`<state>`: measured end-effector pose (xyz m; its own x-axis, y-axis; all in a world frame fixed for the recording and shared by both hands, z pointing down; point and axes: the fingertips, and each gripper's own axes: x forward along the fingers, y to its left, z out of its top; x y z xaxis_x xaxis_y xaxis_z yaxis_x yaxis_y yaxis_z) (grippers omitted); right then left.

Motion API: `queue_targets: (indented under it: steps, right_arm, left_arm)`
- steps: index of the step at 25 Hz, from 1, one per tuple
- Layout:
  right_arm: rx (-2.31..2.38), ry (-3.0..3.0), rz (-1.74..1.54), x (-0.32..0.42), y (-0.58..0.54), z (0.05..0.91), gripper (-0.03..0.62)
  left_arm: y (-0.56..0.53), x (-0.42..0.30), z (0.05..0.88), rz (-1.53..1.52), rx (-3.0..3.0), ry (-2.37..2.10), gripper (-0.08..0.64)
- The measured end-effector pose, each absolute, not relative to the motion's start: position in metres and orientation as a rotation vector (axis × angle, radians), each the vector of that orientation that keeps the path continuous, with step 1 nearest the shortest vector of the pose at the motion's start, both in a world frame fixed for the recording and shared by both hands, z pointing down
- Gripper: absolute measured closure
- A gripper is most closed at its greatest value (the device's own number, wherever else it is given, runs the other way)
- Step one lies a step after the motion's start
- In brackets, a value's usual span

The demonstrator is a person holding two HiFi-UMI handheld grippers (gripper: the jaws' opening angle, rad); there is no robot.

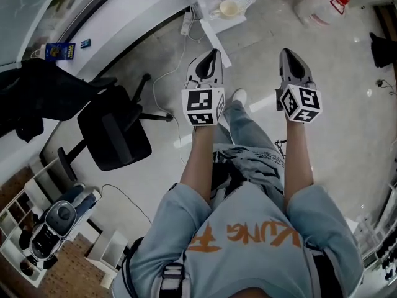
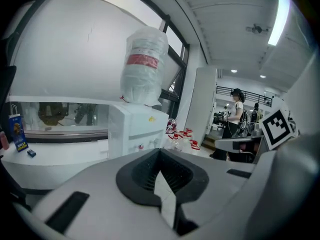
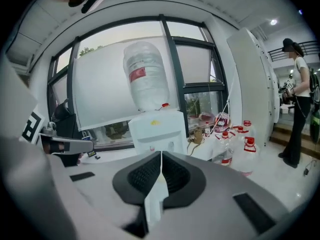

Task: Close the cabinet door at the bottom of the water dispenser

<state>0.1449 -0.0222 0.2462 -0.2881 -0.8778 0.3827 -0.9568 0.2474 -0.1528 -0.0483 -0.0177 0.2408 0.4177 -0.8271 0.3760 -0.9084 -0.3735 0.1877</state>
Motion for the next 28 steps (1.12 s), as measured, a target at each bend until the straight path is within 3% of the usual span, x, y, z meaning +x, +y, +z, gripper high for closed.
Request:
queue_targets:
  steps: [15, 28]
  right_arm:
    - [1.391, -2.373, 0.581, 0.065, -0.034, 0.354, 0.563]
    - [1.267, -2.37, 0.603, 0.046, -0.026, 0.441, 0.563]
  left_arm:
    - [-0.033, -0.068, 0.333, 0.365, 2.221, -1.471, 0.54]
    - [-0.026, -0.064, 0.428, 0.402, 2.164, -1.432, 0.54]
